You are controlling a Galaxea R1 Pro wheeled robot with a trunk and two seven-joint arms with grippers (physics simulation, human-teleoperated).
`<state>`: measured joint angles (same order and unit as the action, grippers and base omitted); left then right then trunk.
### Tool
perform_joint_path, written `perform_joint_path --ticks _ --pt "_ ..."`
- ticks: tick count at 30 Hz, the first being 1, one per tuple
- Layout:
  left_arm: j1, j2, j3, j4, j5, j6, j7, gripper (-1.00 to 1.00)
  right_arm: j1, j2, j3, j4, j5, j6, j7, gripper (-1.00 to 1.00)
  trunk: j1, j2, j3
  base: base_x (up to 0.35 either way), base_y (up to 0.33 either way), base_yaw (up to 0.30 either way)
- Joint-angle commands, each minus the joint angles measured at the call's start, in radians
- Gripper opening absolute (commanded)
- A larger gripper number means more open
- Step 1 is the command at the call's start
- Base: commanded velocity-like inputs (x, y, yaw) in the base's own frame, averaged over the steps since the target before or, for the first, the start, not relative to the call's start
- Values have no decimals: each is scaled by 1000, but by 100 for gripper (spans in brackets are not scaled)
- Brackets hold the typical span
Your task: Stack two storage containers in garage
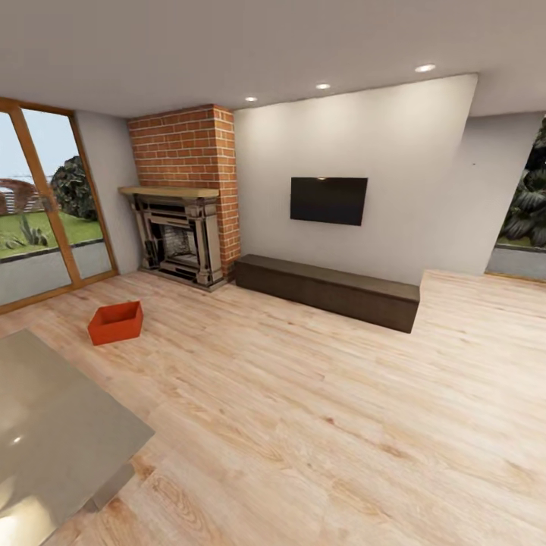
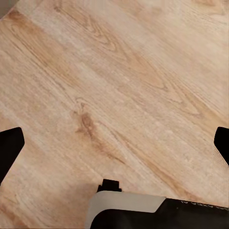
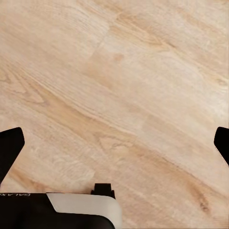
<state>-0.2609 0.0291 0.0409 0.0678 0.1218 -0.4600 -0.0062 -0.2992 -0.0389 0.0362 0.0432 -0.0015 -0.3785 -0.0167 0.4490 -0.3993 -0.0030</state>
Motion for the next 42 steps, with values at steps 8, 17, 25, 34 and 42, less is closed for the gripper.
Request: perform_joint_path --ticks 8,17,25,34,42 --pt "-1 0 4 4 1 -6 0 100 -1 0 4 4 0 -6 -2 100 1 -1 0 322 0 0" --pt "-1 0 4 4 1 -6 0 100 -1 0 4 4 0 -6 -2 100 1 -1 0 322 0 0" --pt "-1 -1 4 4 1 -6 0 100 -1 -1 2 4 0 -6 -2 100 1 -1 0 322 -60 0" --pt "-1 -1 4 4 1 -6 0 100 -1 -1 2 4 0 -6 -2 100 1 -1 0 322 -81 0" --pt "-1 -1 4 4 1 -6 0 100 -1 -1 2 4 0 -6 -2 100 1 -1 0 322 -82 0"
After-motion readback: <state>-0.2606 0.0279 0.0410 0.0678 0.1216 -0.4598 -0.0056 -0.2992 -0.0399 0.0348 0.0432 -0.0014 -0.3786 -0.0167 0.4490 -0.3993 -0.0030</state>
